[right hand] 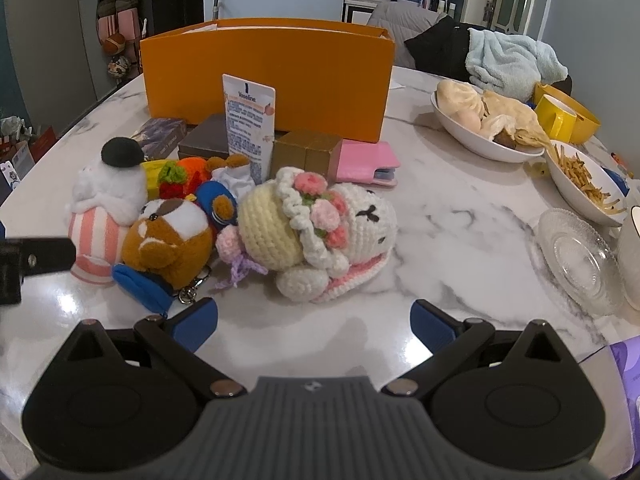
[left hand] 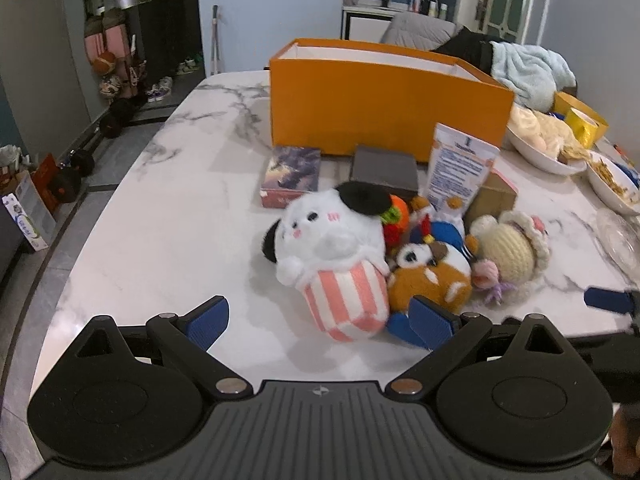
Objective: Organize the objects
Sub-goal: 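Grasp the white plush dog in the striped cup with the left gripper while the right grasps the crocheted bunny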
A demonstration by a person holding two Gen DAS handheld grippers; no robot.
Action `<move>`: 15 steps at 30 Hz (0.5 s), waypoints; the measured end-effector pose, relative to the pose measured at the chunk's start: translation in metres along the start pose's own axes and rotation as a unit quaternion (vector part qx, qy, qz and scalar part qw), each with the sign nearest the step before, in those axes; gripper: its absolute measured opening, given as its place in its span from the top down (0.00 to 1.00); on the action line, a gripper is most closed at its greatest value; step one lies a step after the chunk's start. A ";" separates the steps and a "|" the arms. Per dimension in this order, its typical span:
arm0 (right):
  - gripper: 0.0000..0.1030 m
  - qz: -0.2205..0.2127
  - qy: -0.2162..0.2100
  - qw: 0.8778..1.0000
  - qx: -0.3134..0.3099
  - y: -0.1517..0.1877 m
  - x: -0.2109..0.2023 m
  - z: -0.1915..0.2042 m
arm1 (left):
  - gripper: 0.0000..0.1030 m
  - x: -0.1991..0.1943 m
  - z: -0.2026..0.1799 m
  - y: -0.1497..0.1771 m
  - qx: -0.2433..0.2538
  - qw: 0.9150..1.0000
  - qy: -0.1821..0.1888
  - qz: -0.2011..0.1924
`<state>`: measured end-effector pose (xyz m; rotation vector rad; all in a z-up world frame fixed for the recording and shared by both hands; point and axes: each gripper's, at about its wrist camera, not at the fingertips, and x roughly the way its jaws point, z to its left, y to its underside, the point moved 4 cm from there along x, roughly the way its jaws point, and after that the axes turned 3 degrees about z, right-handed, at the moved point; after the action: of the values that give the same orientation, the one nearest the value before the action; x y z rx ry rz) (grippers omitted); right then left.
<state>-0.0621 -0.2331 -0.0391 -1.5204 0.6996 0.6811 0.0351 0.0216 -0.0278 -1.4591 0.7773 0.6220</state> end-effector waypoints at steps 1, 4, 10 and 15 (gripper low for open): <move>0.01 -0.001 0.000 1.000 -0.001 0.000 0.000 0.000 | 0.00 0.001 0.002 -0.003 -0.006 1.000 0.002 -0.002; 0.01 -0.008 -0.001 1.000 0.000 -0.001 -0.001 -0.001 | 0.00 0.007 0.004 -0.009 -0.016 1.000 0.014 -0.006; 0.01 -0.022 -0.009 0.999 0.022 -0.010 -0.005 -0.014 | 0.00 0.025 -0.006 -0.018 0.001 1.000 0.011 -0.005; 0.01 -0.035 -0.053 0.996 0.057 -0.029 -0.008 -0.023 | 0.00 0.041 -0.010 -0.019 0.006 1.000 0.016 0.005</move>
<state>-0.0444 -0.2539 -0.0128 -1.3879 0.5913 0.6540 0.0746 0.0070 -0.0472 -1.4591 0.8125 0.6010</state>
